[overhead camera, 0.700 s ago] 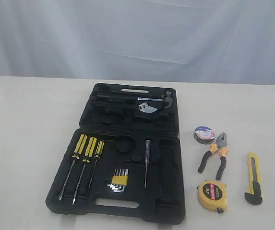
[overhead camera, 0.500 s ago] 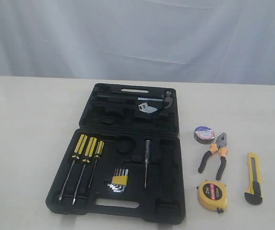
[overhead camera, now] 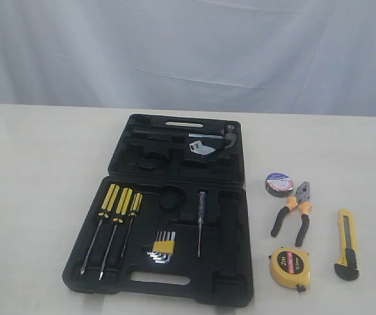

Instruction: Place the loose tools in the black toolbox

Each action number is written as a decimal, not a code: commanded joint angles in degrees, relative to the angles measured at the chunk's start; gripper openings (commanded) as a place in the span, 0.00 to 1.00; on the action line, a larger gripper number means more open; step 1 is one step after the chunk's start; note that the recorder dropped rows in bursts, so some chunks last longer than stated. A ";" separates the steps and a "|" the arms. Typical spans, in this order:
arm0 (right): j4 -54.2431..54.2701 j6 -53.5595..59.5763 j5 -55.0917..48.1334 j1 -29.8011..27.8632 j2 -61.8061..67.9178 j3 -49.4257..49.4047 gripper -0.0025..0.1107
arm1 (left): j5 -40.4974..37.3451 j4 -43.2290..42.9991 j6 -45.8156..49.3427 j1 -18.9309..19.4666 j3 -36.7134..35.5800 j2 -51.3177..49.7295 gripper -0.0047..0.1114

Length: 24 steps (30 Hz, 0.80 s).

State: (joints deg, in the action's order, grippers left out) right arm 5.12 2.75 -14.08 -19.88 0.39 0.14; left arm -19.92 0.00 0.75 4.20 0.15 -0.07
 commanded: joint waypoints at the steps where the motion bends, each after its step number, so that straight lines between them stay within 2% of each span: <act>1: -0.53 0.57 4.06 -0.27 -0.39 -0.14 0.02 | 0.31 0.00 -0.33 -0.27 -0.15 0.07 0.04; 7: -0.08 -0.05 10.15 -0.27 -0.39 -0.14 0.02 | 0.31 0.00 -0.33 -0.27 -0.15 0.07 0.04; 12: 9.21 -6.56 15.97 -0.27 -0.39 -0.14 0.02 | 0.31 0.00 -0.33 -0.27 -0.15 0.07 0.04; 15: 11.49 -7.80 16.07 -0.27 -0.39 -0.14 0.02 | 0.31 0.00 -0.33 -0.27 -0.15 0.07 0.04; 20: 11.49 -8.59 6.93 -0.27 0.19 5.25 0.02 | 0.31 0.00 -0.33 -0.27 -0.15 0.07 0.04; 24: 11.39 -7.51 -3.33 -0.27 12.05 18.13 0.02 | 0.31 0.00 -0.33 -0.27 -0.15 0.07 0.04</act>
State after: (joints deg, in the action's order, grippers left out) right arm 16.64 -5.56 -11.63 -19.88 6.18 11.97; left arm -19.92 0.00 0.75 4.20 0.15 -0.07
